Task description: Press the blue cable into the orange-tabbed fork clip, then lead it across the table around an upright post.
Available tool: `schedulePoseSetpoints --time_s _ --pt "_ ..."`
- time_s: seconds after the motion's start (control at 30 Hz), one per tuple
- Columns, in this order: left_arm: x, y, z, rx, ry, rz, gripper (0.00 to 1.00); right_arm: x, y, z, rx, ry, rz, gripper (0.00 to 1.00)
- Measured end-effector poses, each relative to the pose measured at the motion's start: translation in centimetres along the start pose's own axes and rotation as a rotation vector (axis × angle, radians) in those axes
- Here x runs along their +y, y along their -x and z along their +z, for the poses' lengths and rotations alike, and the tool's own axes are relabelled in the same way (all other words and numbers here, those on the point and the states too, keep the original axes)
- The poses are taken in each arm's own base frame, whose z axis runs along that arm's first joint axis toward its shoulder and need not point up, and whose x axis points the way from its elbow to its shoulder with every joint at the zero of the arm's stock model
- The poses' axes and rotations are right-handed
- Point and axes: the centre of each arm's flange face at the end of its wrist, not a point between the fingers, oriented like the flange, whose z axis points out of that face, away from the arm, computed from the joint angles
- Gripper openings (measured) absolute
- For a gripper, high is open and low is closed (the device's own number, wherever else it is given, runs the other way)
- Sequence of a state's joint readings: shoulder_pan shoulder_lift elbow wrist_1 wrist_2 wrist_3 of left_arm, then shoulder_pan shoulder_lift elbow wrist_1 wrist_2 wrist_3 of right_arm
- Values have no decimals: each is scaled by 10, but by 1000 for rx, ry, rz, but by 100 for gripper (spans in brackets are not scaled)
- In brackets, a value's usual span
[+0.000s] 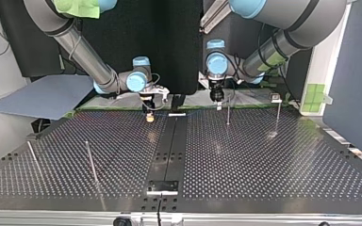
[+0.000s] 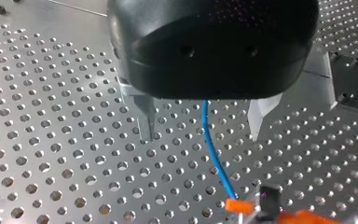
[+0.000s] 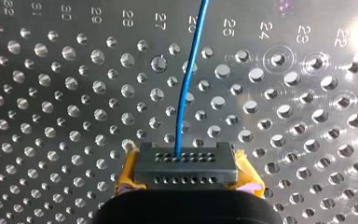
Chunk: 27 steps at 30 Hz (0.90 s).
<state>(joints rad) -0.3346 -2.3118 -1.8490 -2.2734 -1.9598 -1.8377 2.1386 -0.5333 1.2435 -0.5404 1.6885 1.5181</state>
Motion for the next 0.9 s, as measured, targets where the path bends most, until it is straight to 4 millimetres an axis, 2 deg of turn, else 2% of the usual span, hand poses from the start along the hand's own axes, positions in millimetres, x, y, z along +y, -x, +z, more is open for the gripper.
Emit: schedulePoseSetpoints --time_s 0.13,0.37,0.6,0.9 --pt "2 -7 0 13 4 5 100 1 0 0 0 1 0 0" --pt "11 -32 2 44 7 2 100 3 0 1 -3 1 0 0" --pt "4 -27 15 8 -17 -26 100 3 1 0 -4 1 0 0" --pt "5 -24 19 1 -11 -25 100 4 1 1 -3 3 0 0"
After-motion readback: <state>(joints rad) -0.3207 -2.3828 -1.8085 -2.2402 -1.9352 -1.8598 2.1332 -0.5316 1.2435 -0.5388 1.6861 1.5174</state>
